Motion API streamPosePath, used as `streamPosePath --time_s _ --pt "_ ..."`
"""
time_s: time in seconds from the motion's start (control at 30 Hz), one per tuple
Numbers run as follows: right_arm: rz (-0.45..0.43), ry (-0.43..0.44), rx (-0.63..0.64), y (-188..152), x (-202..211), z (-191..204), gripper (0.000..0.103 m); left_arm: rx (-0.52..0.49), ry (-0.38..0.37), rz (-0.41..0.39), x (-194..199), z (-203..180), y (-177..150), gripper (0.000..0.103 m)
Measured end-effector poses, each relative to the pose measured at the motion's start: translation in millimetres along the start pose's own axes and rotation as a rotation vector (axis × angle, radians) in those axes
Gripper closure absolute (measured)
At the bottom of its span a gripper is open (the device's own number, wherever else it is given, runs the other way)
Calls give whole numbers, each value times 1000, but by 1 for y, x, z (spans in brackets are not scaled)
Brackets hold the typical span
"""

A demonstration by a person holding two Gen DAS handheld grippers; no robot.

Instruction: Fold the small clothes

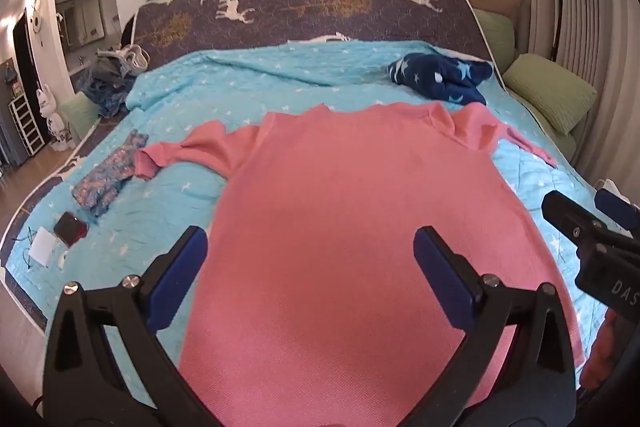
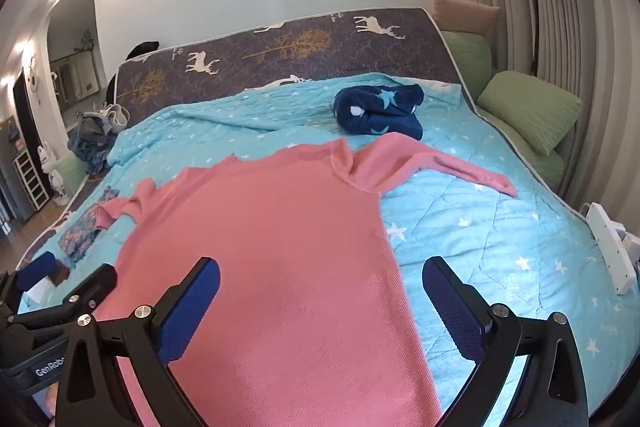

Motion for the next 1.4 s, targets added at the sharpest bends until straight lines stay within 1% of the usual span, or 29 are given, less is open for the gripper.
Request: streamPosePath --time_s 0.13,0.2,0.33,0.7,0.93,1.4 --pt "-5 5 12 -3 1 0 0 16 -4 5 -3 5 -3 1" --pt "-8 7 22 -4 1 1 0 16 12 -7 -3 -1 -11 1" --pt "-20 -3 36 -5 4 -1 0 5 24 -9 -4 -4 -12 1" --pt "-16 3 42 -6 3 1 0 17 16 24 -9 -8 -17 1" --pt "-24 -6 44 -5 5 1 0 7 22 8 -8 -10 -16 1" --pt "-5 -15 32 -4 2 0 0 -2 -4 24 -13 -14 -21 1"
Point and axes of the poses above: each gripper's, at about its wrist camera, not at the fingertips, and x roughly against the way its jaws point, z to its left, y to its top, the point moved 7 cm from there along -x, roughly the way its jaws point, and after that the axes turned 9 degrees about x, right-handed, at the moved point
